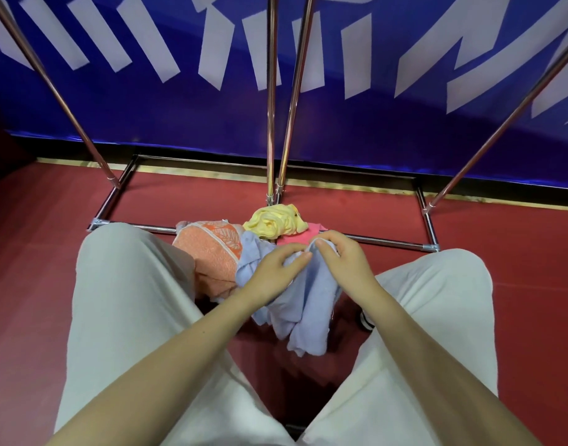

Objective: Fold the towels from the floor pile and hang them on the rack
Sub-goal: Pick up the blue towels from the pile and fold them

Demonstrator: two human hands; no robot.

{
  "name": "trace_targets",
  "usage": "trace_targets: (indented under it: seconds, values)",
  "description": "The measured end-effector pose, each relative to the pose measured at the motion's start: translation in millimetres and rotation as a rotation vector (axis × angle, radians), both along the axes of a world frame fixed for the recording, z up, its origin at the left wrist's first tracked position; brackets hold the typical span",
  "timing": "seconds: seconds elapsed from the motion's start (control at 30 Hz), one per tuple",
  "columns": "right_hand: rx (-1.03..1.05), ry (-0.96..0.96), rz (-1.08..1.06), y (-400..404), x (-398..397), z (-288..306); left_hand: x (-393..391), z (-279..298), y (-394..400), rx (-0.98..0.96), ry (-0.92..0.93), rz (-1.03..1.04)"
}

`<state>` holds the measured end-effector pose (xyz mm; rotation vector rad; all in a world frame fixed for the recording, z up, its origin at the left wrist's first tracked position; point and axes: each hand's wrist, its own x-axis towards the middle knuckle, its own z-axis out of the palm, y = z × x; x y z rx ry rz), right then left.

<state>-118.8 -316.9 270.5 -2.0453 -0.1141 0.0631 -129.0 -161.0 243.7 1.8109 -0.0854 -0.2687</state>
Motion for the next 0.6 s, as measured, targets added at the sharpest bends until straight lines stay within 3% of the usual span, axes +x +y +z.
trace_targets:
  seconds: [0.13, 0.23, 0.6]
  values:
    - [0.030, 0.004, -0.067, 2.7, 6.1, 1.0, 0.0, -4.6, -4.5, 0.049, -0.018, -0.016]
    - [0.051, 0.019, -0.052, 4.4, 7.5, -0.2, 2.4, -5.9, -2.4, -0.048, 0.025, 0.069]
    - [-0.107, 0.093, 0.092, -3.1, 6.5, -26.3, 12.9, -3.5, 9.3, -0.084, -0.053, 0.291]
